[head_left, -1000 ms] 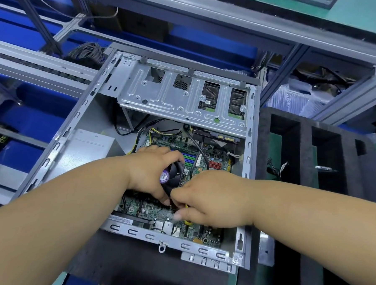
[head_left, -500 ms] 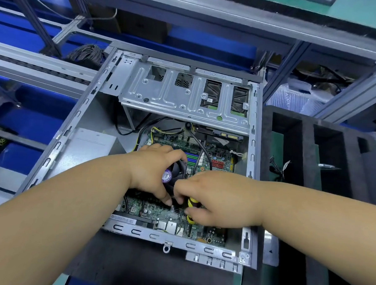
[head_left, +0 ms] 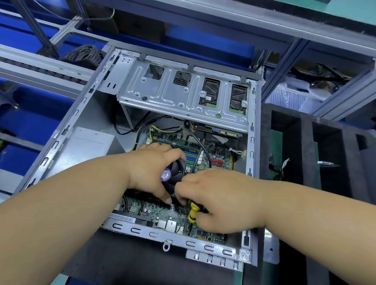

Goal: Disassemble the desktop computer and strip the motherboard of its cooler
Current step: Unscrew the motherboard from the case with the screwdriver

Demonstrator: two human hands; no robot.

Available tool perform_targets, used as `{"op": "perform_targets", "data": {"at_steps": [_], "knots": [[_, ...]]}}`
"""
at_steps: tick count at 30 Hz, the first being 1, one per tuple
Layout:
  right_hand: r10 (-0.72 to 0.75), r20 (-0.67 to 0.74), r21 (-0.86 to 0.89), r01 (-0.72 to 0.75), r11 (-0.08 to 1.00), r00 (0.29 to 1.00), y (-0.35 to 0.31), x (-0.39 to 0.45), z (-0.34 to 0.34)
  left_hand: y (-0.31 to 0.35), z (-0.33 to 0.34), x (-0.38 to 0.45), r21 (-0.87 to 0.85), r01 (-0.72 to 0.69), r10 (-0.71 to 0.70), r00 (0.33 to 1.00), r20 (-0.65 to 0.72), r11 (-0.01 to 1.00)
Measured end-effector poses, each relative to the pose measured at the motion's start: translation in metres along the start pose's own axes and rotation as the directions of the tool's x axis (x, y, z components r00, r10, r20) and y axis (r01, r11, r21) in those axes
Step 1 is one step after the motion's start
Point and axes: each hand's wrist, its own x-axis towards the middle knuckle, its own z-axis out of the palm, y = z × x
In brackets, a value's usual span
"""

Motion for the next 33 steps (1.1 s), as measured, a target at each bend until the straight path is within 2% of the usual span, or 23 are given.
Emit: {"op": "perform_targets", "data": {"at_steps": [3,7,16,23,29,33], "knots": [[0.054,0.003,-0.08,-0.054,0.995,0.999,0.002,0.0,0.003,0.0,-0.001,0.0,-0.004,-0.007,0.007,1.0,0.004,1.0],[0.084,0.034,-0.001,-0.084,0.996,0.996,0.005,-0.001,0.001,0.001,-0.002,0.0,-0.004,-0.011,0.011,1.0,0.007,1.0],[0.12,-0.03,0.029,-0.119,0.993,0.992,0.007,0.0,0.0,0.0,-0.002,0.0,-0.002,-0.008,0.008,1.0,0.014,1.0],[0.095,0.048,0.028,-0.096,0.995,0.994,0.005,0.002,0.007,-0.001,-0.002,0.0,0.005,-0.006,0.006,1.0,0.021,1.0],[0.113,-0.011,0.046,-0.112,0.993,0.994,0.005,0.0,0.003,0.001,-0.003,-0.001,0.0,-0.004,0.004,1.0,0.021,1.0],[0.152,-0.133,0.113,-0.138,0.984,0.979,0.002,-0.012,-0.013,0.005,-0.005,-0.005,0.007,-0.019,0.019,1.0,0.012,1.0]]}}
